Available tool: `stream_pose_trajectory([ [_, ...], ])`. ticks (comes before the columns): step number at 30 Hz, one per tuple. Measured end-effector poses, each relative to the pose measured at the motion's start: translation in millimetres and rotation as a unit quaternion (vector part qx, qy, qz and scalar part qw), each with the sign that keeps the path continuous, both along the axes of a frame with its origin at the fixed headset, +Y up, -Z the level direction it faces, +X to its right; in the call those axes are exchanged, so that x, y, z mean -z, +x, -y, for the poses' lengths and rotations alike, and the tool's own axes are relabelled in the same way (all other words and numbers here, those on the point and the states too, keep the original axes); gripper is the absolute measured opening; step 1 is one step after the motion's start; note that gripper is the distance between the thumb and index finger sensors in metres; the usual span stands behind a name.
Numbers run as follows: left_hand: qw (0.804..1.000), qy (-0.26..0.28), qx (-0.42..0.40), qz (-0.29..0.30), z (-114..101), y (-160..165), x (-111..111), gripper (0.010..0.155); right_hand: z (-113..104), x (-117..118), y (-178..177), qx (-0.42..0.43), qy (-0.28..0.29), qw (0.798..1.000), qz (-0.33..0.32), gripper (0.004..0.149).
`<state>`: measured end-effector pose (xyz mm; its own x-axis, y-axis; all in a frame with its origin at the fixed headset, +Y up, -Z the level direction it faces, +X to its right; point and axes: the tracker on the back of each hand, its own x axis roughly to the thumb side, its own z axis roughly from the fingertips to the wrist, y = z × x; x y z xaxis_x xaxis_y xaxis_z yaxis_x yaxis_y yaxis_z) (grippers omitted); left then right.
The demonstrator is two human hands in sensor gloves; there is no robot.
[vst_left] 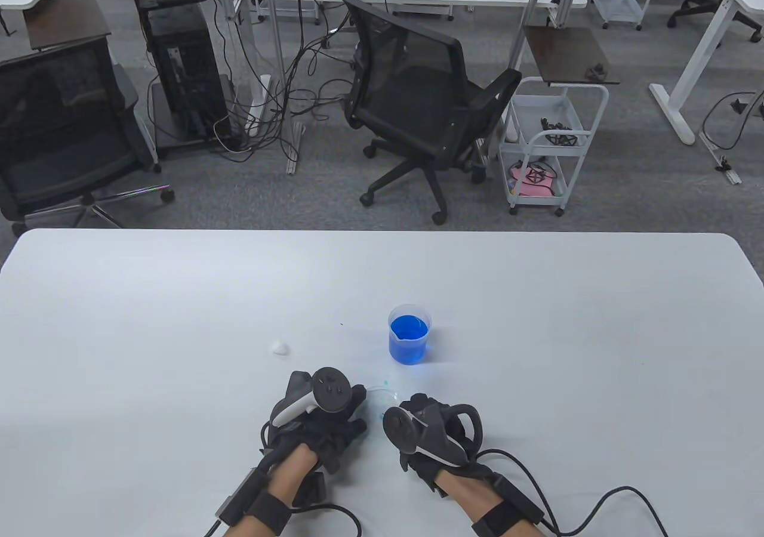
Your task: Dip tweezers-held cotton tuft into dye solution and dot onto culture dish
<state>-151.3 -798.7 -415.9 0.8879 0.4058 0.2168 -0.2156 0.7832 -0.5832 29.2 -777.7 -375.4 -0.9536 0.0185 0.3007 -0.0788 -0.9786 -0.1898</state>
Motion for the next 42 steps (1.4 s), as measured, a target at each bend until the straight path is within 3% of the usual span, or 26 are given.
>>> stream_pose_trajectory([
  [6,1.000,0.000,0.000,0.000,0,0,0,0.067,-6,0,3,0.012,0.006,1.000,0.002,0.041],
  [15,1.000,0.000,0.000,0.000,0,0,0,0.067,-37,0,15,0.069,0.053,0.996,0.020,0.041],
  [24,1.000,0.000,0.000,0.000,0,0,0,0.067,-1,10,4,0.000,0.012,1.000,0.013,0.041],
  [30,1.000,-0.001,-0.001,0.000,0,0,0,0.068,1,11,3,-0.003,0.011,1.000,0.012,0.041],
  [42,1.000,-0.001,0.000,0.000,0,0,0,0.067,-35,9,24,0.076,0.048,0.995,0.039,0.041],
])
